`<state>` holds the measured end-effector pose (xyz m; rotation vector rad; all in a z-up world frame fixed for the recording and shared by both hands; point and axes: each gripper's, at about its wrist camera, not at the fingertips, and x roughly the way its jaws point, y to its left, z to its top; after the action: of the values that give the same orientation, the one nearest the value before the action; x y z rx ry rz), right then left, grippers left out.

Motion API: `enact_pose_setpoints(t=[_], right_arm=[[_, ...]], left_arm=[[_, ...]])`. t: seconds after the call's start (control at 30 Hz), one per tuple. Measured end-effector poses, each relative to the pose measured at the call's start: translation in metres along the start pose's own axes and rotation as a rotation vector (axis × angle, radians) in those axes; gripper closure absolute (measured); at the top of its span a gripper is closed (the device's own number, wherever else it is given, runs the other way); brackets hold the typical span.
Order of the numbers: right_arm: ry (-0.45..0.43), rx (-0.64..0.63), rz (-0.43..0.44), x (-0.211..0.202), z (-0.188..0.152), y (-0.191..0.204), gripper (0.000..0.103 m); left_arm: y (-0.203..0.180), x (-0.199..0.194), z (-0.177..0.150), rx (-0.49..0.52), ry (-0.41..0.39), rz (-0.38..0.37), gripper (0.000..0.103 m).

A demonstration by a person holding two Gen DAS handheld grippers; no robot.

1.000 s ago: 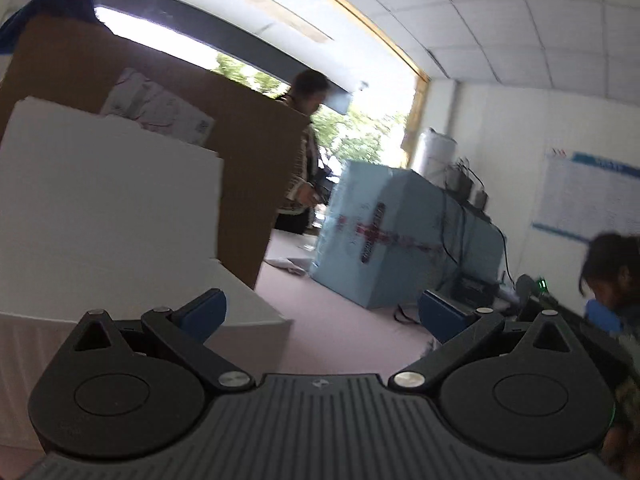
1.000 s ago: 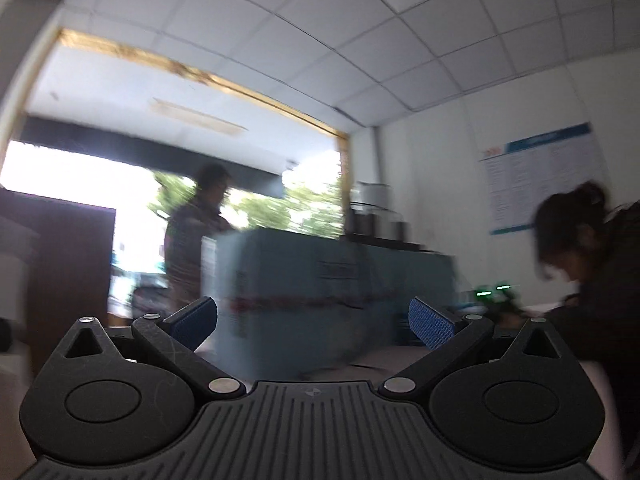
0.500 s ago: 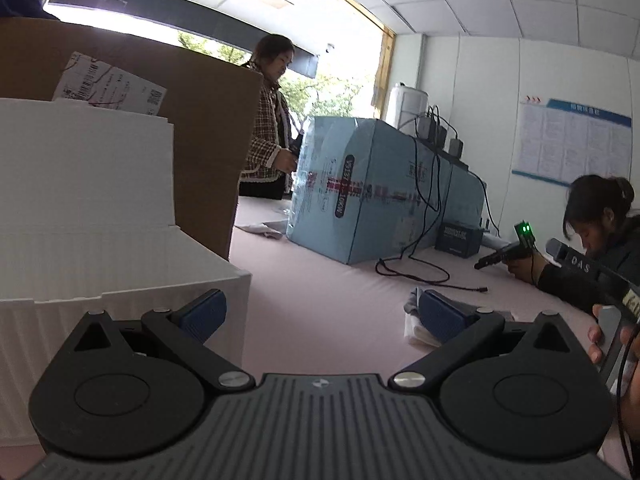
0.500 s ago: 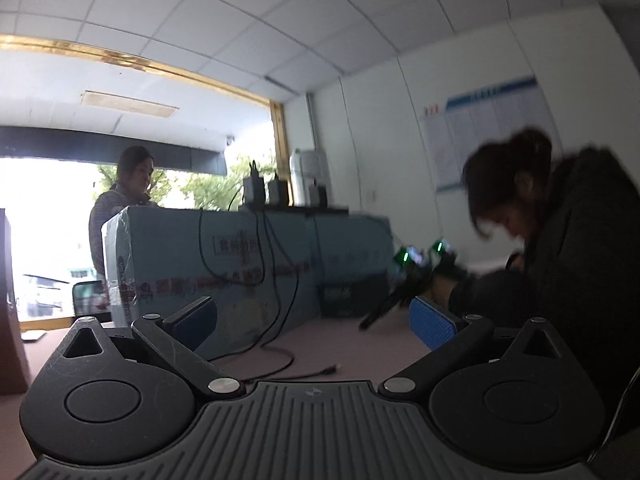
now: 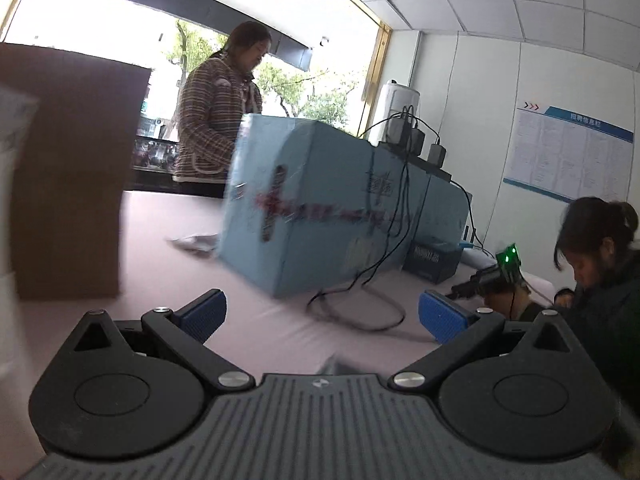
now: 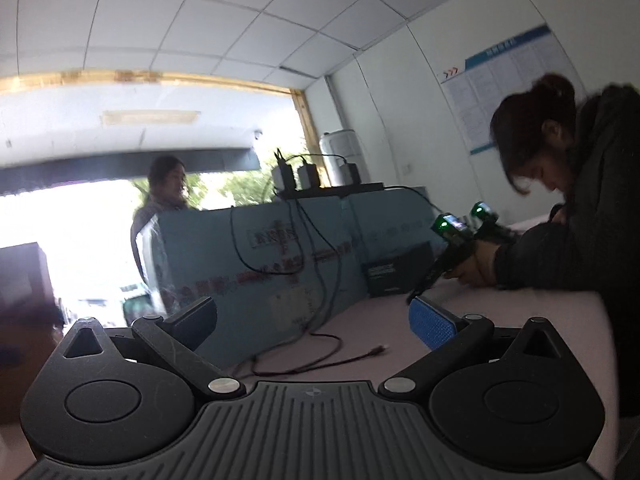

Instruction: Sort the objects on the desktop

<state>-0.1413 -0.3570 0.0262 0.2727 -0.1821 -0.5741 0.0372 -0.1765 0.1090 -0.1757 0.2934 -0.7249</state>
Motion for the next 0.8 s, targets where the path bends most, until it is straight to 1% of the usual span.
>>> enact_pose_setpoints(t=[0.07, 0.13, 0.23, 0.3, 0.33, 0.4, 0.47, 0.5, 0.6, 0.7, 0.73, 0.8], right_arm=[[-0.004, 0.013, 0.017, -0.001, 0.0, -0.001, 0.0], [0.023, 0.018, 0.012, 0.002, 0.001, -0.002, 0.0], [0.085, 0.063, 0.002, 0.012, 0.001, -0.009, 0.0], [0.126, 0.1, -0.003, 0.017, 0.001, -0.015, 0.0], [0.143, 0.121, -0.007, 0.02, 0.0, -0.018, 0.0], [0.167, 0.159, -0.018, 0.023, 0.0, -0.024, 0.0], [0.18, 0.189, -0.027, 0.025, -0.001, -0.029, 0.0], [0.185, 0.202, -0.031, 0.026, -0.002, -0.031, 0.0], [0.199, 0.222, -0.035, 0.029, -0.002, -0.034, 0.0], [0.21, 0.225, -0.029, 0.03, -0.003, -0.035, 0.0], [0.213, 0.226, -0.025, 0.03, -0.003, -0.035, 0.0], [0.224, 0.231, -0.013, 0.031, -0.003, -0.035, 0.0]], left_arm=[[-0.013, 0.024, 0.011, -0.029, 0.058, -0.019, 0.0], [-0.017, 0.038, 0.007, -0.057, 0.076, -0.019, 0.0], [-0.008, 0.051, -0.014, -0.084, 0.091, -0.035, 0.0], [0.003, 0.061, -0.031, -0.051, 0.12, -0.063, 0.0], [0.009, 0.066, -0.037, -0.051, 0.142, -0.071, 0.0], [0.025, 0.076, -0.045, -0.118, 0.198, -0.06, 0.0], [0.039, 0.083, -0.047, -0.215, 0.242, -0.062, 0.0], [0.044, 0.084, -0.047, -0.248, 0.247, -0.068, 0.0], [0.048, 0.084, -0.048, -0.262, 0.233, -0.08, 0.0], [0.044, 0.084, -0.051, -0.233, 0.224, -0.09, 0.002], [0.042, 0.085, -0.052, -0.225, 0.225, -0.102, 0.005], [0.04, 0.085, -0.053, -0.218, 0.228, -0.129, 0.005]])
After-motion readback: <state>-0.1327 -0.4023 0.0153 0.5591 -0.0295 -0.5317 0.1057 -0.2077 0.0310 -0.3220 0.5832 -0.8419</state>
